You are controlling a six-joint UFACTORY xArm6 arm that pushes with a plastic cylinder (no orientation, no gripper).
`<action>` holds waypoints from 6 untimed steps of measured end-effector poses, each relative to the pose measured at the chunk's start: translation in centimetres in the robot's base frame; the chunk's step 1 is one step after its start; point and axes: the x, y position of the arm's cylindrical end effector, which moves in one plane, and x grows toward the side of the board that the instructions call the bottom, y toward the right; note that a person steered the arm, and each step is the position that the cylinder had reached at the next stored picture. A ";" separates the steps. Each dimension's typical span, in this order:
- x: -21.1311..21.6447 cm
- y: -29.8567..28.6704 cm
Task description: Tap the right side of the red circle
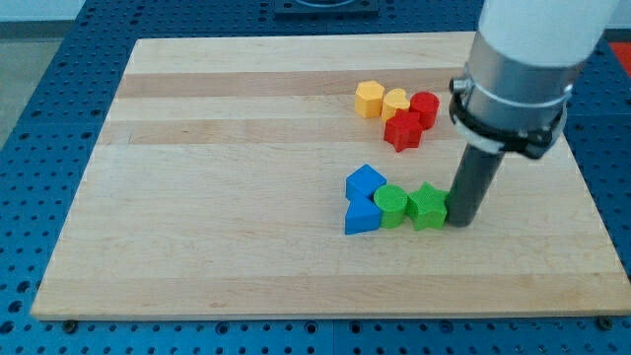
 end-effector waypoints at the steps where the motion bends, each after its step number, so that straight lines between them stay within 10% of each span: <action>1: -1.8 0.4; 6: -11.7 1.9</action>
